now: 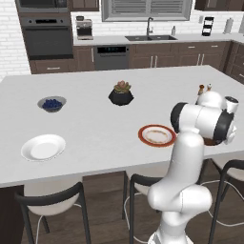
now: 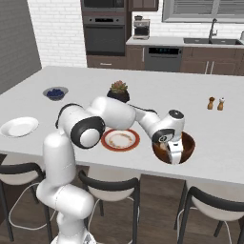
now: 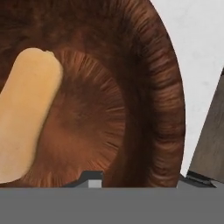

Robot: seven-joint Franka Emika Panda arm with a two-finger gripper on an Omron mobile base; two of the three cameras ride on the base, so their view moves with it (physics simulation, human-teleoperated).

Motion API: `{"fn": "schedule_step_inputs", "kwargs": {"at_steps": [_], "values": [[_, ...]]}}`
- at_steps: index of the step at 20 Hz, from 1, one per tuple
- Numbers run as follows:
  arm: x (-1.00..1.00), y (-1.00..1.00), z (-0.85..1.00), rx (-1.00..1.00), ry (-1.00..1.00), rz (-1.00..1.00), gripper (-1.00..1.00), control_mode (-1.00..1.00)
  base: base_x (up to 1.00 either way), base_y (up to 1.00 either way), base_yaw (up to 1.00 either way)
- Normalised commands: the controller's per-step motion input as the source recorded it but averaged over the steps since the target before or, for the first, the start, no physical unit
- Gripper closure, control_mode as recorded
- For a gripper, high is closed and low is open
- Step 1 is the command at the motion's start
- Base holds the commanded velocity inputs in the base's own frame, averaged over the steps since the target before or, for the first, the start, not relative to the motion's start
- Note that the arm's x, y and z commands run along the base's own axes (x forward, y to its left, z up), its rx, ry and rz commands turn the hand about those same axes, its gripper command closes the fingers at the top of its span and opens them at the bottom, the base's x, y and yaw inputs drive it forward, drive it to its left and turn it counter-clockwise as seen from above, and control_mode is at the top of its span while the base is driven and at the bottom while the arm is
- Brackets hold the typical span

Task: Pick the chicken drumstick and squash from their plates and place them in the bowl. Then put the bowl in the fridge.

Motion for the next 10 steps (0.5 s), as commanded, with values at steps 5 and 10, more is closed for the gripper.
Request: {"fn": "schedule_step_inputs", "kwargs": {"at_steps": [5, 10], "values": [[-0.78, 0.27, 0.45, 0.02, -0.06, 0.00, 1.00, -1.00, 0.00, 0.00, 0.00], [-0.87, 0.50, 0.63, 0.00, -0.04, 0.03, 1.00, -1.00, 0.00, 0.00, 0.00]]}}
